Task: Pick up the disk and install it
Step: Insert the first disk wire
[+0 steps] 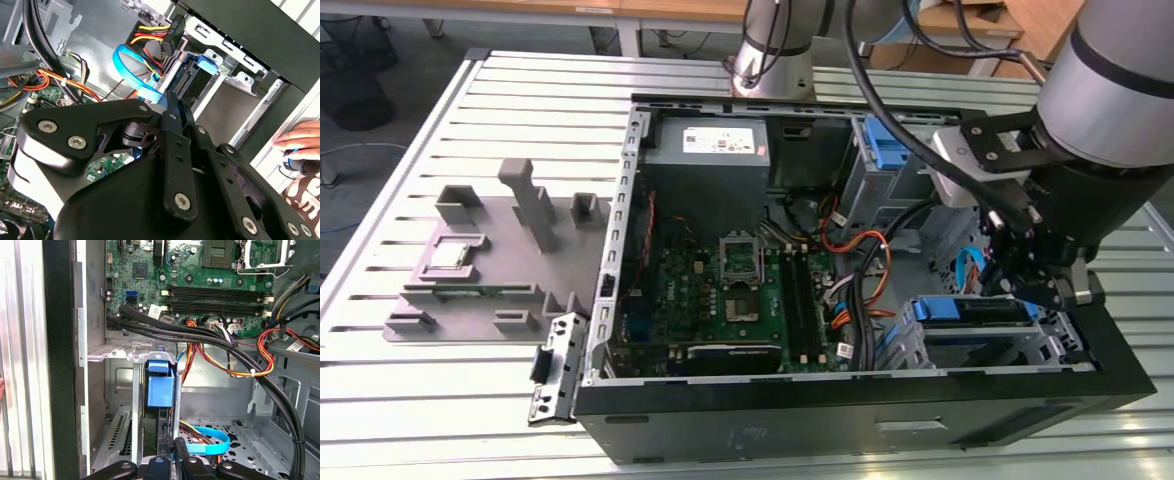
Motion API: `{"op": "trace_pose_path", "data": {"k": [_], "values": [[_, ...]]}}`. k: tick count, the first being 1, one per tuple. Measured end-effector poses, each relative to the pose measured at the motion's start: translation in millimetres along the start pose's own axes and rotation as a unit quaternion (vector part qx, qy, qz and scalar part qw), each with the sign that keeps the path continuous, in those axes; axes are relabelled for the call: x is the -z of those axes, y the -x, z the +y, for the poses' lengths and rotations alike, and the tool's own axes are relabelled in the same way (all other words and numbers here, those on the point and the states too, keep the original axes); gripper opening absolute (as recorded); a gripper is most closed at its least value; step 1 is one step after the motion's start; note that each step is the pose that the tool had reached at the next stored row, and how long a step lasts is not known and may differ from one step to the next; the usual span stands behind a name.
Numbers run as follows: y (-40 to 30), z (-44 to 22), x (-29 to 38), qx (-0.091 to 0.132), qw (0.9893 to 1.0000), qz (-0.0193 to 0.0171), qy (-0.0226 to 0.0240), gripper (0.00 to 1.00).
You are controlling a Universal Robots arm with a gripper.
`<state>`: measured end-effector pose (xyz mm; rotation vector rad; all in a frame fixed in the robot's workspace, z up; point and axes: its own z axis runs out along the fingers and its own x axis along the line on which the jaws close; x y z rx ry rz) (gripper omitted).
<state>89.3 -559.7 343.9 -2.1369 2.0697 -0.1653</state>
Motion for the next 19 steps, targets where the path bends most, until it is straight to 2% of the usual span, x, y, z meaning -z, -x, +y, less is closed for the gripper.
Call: {"op": "trace_pose_path", "data": {"k": [9, 13, 19], "values": [[-0.3, 6.3, -1.6, 0.007, 0.9998, -0.001, -0.0172, 0.16], [-0.4, 8.8, -2.7, 0.009, 0.9997, -0.0014, -0.0204, 0.16], [-2.3, 10.3, -4.7, 0.012, 0.9997, -0.0018, -0.0228, 0.16]]}}
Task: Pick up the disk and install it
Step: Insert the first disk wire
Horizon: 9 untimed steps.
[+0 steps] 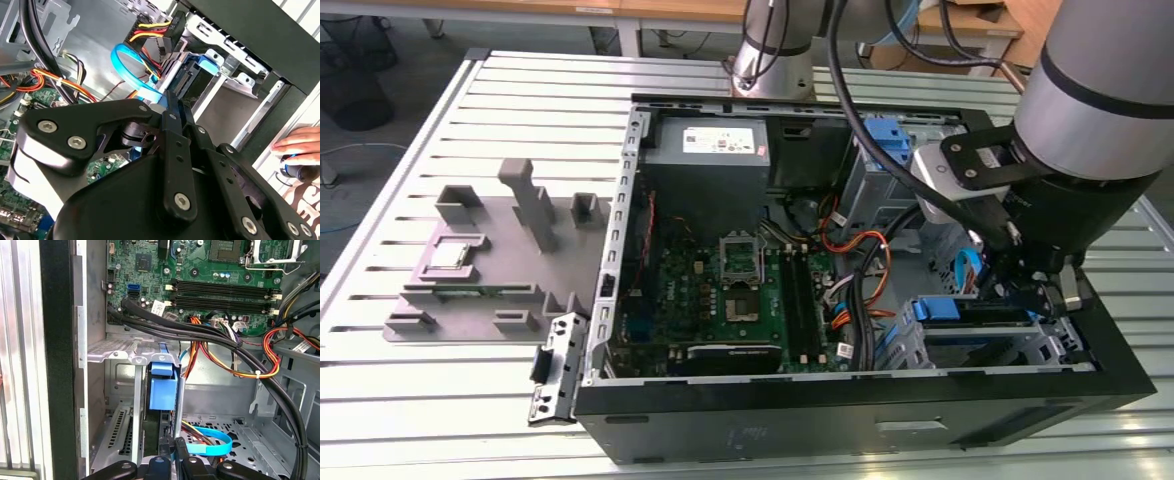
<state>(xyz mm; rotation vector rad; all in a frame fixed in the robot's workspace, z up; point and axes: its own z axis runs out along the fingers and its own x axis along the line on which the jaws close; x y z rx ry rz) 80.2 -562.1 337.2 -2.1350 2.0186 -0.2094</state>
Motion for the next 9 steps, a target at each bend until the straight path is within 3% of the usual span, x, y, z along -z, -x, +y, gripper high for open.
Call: {"op": "trace_pose_path", "data": {"k": [9], "values": [[-0.8, 0.8, -1.3, 0.001, 1.0, -0.0002, -0.0013, 0.16]]}}
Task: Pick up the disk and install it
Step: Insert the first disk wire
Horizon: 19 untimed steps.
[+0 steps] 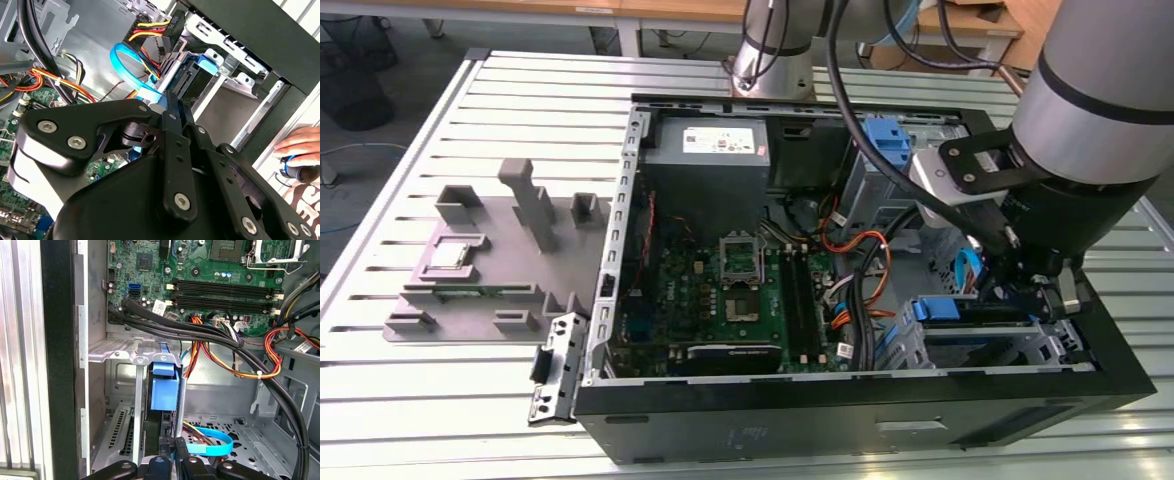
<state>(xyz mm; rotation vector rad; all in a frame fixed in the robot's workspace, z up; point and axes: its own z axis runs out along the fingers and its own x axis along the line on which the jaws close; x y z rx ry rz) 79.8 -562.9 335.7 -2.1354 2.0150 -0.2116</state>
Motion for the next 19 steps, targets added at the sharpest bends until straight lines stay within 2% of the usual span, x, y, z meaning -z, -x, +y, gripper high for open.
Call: {"op": "trace_pose_path", "data": {"k": [4, 13, 19], "values": [[0.0, 0.1, -0.3, 0.0, 1.0, 0.0001, -0.0002, 0.16], [-0.3, 2.0, -3.5, 0.003, 1.0, -0.0005, -0.0041, 0.16], [-0.5, 2.2, -3.9, 0.005, 1.0, -0.0009, -0.0044, 0.16]]}}
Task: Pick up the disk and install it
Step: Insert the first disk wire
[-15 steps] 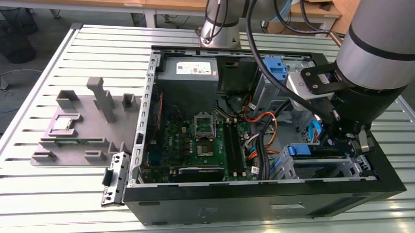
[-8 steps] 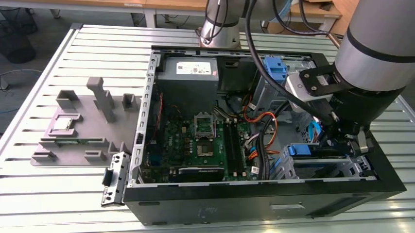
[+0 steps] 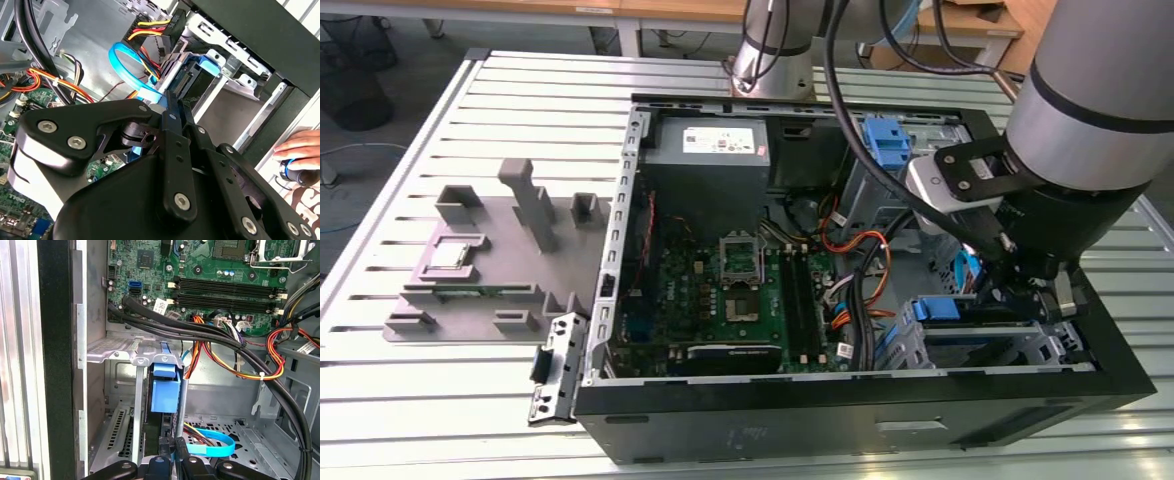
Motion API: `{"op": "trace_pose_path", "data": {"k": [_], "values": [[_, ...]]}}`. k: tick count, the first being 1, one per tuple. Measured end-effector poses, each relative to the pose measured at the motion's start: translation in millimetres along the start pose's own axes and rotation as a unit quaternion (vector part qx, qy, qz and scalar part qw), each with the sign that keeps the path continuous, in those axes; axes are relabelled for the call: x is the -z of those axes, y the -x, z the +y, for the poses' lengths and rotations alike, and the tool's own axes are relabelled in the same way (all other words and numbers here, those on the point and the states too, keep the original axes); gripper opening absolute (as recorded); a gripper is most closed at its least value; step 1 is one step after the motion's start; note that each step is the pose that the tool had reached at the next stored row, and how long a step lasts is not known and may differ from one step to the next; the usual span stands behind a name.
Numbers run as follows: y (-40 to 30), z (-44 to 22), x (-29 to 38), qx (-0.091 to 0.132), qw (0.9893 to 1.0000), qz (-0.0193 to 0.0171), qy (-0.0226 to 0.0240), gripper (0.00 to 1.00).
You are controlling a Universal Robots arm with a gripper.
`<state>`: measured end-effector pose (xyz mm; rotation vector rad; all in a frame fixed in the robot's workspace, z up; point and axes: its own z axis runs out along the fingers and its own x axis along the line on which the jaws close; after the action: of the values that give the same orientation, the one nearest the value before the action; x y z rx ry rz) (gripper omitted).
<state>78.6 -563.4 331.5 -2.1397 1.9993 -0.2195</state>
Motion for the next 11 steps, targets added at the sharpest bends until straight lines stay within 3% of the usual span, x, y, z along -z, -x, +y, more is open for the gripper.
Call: {"op": "trace_pose_path", "data": {"k": [11], "values": [[-0.8, 1.2, -1.1, 0.002, 1.0, -0.0001, -0.0026, 0.16]]}}
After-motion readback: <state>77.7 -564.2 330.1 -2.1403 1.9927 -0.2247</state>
